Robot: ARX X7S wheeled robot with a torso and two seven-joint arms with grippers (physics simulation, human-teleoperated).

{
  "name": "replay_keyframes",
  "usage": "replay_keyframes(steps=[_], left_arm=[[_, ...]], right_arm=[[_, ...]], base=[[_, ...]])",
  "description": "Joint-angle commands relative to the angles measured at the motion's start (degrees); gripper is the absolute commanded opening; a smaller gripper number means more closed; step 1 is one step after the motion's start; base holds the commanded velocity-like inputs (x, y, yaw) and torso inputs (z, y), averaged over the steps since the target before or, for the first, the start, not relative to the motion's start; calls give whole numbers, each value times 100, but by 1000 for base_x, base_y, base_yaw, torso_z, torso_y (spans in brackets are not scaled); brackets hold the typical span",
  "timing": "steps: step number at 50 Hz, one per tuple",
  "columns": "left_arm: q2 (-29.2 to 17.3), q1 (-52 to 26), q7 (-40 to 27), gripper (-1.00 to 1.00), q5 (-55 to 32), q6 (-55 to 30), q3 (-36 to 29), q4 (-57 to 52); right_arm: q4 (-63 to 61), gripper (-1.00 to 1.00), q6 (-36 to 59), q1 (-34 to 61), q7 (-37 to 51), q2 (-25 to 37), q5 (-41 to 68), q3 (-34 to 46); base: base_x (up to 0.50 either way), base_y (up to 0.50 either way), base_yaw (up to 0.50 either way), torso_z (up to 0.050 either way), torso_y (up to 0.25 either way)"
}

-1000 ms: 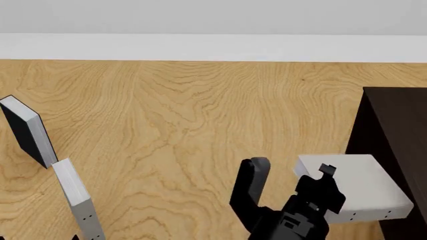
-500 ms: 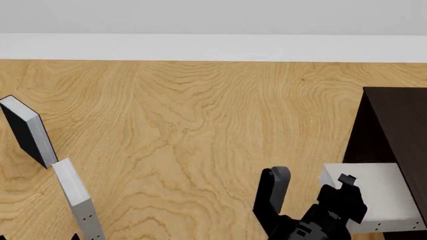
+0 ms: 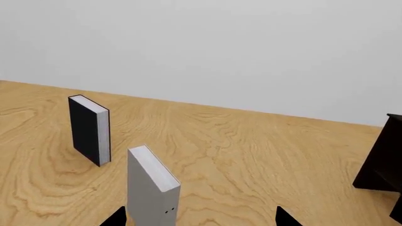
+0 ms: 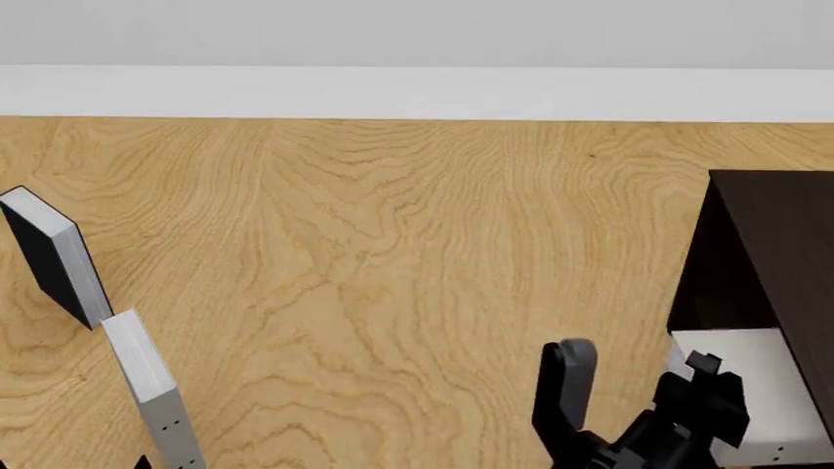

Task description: Pick up the book on the right and place it on the cabinet shelf.

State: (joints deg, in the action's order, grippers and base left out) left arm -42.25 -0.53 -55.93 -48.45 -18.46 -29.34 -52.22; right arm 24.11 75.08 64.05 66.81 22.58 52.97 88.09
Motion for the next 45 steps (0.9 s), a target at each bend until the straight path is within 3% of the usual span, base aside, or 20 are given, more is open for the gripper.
replay_keyframes(steps=[1, 45], left_arm=[[50, -21, 8, 100, -37, -111, 74, -16], [36, -114, -59, 100, -90, -156, 12, -15]], right_arm=[[365, -100, 105, 14, -14, 28, -613, 185], [831, -100, -159, -92, -365, 148, -810, 428]], base=[[0, 0, 0, 0, 0], [0, 0, 0, 0, 1]])
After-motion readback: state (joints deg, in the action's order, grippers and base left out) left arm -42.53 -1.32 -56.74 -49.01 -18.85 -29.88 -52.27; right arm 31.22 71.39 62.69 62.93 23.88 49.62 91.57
